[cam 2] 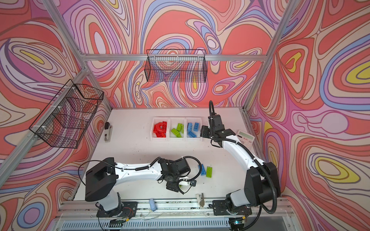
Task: Sort the legos into containers by color
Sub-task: 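Release blue brick into blue bin while left gripper grasps lime-green brick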
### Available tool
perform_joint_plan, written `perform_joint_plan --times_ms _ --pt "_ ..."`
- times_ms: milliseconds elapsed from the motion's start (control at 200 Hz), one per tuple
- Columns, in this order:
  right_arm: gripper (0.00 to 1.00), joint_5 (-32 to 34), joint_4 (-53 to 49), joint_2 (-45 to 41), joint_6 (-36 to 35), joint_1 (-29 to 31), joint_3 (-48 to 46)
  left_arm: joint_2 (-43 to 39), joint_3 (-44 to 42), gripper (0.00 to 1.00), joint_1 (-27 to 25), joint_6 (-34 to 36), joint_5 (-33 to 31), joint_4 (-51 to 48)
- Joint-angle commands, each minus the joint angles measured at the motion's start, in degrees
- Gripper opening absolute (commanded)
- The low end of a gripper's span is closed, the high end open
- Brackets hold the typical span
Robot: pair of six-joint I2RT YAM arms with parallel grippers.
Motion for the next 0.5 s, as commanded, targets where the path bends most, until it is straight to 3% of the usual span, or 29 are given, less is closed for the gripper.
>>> perform_joint_plan --times_ms 0,265,496 --pt "0.68 -0.6 0.6 -1.4 -0.1 -0.5 -1.1 2.2 0.5 0.76 -0.2 2.7 -1.8 -0.6" --pt "0.66 0.2 -0.4 -3.1 -0.3 -1.1 -1.8 4.9 1.6 0.35 0.0 2.5 -1.4 -1.3" --pt "0.65 0.4 -2.3 -4.4 -0.5 -1.4 -3.1 3.1 1.3 0.24 0.5 0.4 -2.4 -0.4"
